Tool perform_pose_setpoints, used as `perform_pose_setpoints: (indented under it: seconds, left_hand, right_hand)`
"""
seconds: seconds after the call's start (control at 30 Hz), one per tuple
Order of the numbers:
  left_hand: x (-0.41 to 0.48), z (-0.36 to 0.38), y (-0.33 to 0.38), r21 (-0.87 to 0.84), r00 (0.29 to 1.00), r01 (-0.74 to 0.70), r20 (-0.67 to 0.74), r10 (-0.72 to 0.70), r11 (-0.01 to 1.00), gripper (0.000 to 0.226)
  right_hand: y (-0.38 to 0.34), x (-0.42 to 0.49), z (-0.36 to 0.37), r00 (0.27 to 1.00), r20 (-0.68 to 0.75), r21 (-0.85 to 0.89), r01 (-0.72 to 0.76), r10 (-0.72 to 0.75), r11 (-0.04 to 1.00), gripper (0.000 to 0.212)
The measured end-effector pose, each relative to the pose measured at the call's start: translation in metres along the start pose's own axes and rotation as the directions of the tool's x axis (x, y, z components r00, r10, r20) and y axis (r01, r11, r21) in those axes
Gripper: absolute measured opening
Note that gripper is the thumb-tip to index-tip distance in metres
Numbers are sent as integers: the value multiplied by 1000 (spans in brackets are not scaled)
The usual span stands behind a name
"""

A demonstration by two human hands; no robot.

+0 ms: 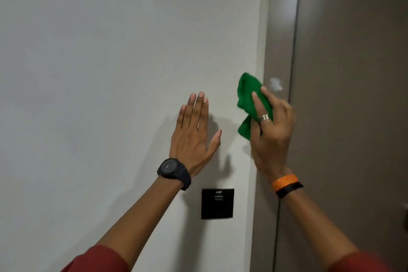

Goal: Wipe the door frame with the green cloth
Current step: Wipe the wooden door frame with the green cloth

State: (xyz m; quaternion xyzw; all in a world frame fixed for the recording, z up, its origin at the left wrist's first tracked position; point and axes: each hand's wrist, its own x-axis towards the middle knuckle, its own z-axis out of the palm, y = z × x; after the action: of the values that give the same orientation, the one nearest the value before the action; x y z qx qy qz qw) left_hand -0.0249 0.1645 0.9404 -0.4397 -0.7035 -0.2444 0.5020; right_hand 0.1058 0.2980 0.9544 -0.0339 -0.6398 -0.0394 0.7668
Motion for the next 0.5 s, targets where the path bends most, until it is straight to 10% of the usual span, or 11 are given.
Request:
perform_pose_setpoints:
  seconds: [0.1, 0.27, 0.5]
  left_hand:
    - [30, 8, 12, 5, 999, -33, -36, 33, 999, 77]
    - [50, 37, 22, 12, 998, -61, -9, 62, 998, 76]
    - [60, 83, 9, 133, 995, -102, 5, 102, 986, 77]
  right_hand:
    - [32, 41, 3, 1000, 3, -83, 3, -3, 997, 58]
    - [82, 17, 18, 856, 494, -123, -103, 151, 987, 74]
    - [93, 23, 62, 961, 240, -158, -104, 140, 982, 62]
